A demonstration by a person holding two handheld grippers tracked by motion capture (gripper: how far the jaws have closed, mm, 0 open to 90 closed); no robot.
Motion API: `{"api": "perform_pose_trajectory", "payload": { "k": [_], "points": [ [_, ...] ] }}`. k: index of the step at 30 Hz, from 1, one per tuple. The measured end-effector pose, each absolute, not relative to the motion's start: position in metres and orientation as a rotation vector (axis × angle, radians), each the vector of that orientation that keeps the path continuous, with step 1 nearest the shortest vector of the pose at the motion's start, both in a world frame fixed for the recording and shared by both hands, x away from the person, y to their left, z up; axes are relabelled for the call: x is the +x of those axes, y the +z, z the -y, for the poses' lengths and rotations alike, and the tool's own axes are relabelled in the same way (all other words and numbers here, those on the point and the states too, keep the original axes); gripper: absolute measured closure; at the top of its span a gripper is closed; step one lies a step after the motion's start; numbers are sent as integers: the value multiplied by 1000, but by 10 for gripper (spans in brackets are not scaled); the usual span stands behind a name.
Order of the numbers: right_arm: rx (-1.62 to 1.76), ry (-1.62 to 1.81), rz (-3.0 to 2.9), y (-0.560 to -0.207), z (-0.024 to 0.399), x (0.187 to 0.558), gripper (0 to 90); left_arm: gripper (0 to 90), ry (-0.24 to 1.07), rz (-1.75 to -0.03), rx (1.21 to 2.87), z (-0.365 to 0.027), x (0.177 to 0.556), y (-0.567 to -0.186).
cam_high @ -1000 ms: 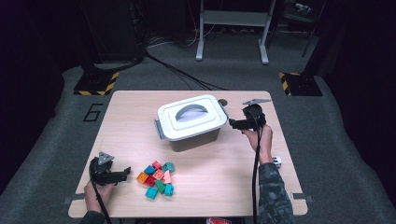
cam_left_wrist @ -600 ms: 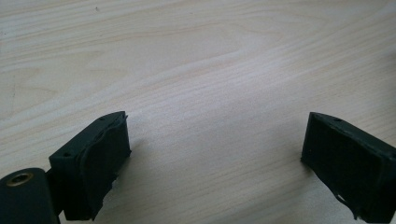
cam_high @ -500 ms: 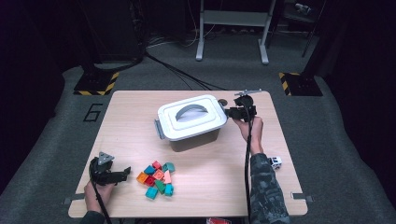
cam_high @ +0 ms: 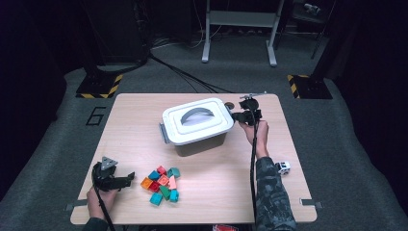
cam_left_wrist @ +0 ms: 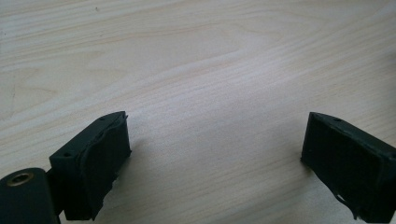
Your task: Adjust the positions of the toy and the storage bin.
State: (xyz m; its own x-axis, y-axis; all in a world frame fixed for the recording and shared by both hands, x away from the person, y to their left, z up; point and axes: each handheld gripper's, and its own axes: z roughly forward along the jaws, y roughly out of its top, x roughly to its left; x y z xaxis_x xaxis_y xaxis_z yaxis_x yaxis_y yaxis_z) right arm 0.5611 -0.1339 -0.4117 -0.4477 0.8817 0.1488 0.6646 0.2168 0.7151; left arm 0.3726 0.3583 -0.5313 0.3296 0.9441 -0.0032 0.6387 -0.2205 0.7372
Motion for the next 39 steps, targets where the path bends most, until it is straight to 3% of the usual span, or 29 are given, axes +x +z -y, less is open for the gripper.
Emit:
{"api": "perform_pose_trajectory", "payload": {
  "k": [14,16,23,28,39],
  "points": [
    [1494,978,-2156,-407,137,544,848,79,607,-1387,1951,-358,372,-531],
    [1495,1018,-2160,-405,143,537,900,80,607,-1387,1950,-358,372,-531],
    [1481,945,-2107,-405,159,520,851,80,606,-1386,1952,-358,372,-531],
    [1476,1024,-2099,-399,165,528,823,80,607,-1386,1953,-358,372,-531],
    [1449,1004,-2148,-401,132,560,799,80,607,-1386,1952,-358,372,-531]
  ]
}}
